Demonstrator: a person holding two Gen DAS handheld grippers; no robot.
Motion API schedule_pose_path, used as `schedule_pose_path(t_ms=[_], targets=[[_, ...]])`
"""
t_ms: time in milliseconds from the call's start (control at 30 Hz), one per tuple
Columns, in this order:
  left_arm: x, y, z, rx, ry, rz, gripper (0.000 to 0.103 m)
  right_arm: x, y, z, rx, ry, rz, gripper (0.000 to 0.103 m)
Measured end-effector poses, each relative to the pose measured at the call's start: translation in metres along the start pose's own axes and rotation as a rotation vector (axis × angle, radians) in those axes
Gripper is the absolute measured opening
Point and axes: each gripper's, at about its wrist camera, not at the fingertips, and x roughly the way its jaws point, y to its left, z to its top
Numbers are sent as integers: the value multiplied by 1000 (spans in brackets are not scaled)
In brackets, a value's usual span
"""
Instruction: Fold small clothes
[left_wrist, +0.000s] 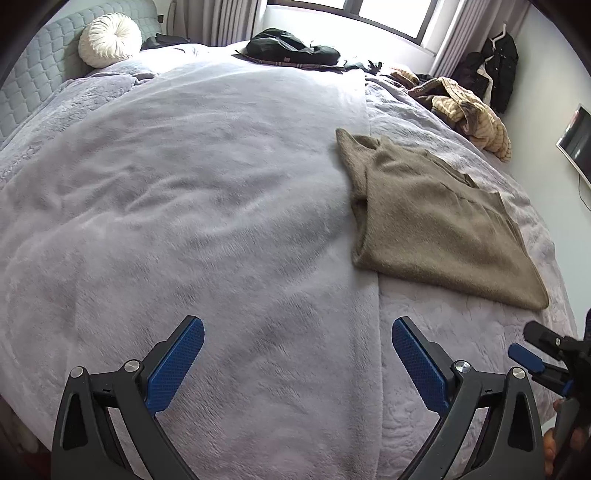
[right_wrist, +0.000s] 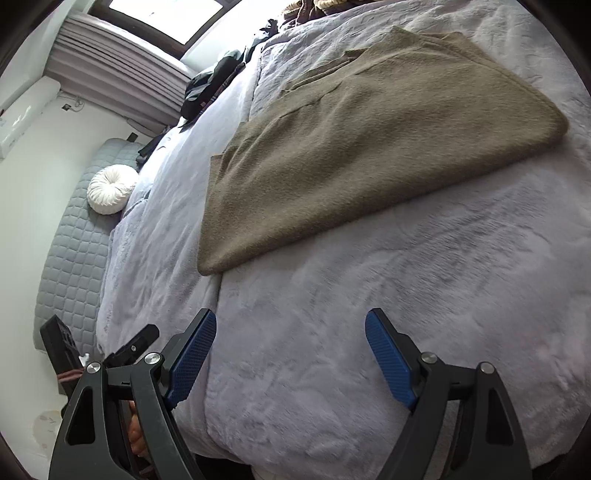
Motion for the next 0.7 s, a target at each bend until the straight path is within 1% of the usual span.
schedule_pose_path(t_ms=[233, 333, 400, 533, 600, 667, 700], targets=[[9, 3, 29, -5, 2, -20, 102, 49, 2, 30, 134, 29, 108, 85], [20, 3, 44, -17, 23, -55, 102, 73, 1, 39, 192, 46, 141, 85], [30, 3, 55, -34, 42, -103, 102, 89, -1, 43, 227, 46, 157, 85], [53, -3, 74, -48, 90, -229, 102, 102, -2, 52, 263, 4, 203, 86], [66, -10, 81, -49, 120, -293, 102, 109, -3, 60, 285, -2, 228, 84], [79, -16, 88, -57, 151, -362, 102, 114, -3, 66, 283, 12, 241, 58], [87, -19, 92, -72, 170, -396, 102, 118, -4, 70, 274, 39, 239, 18]])
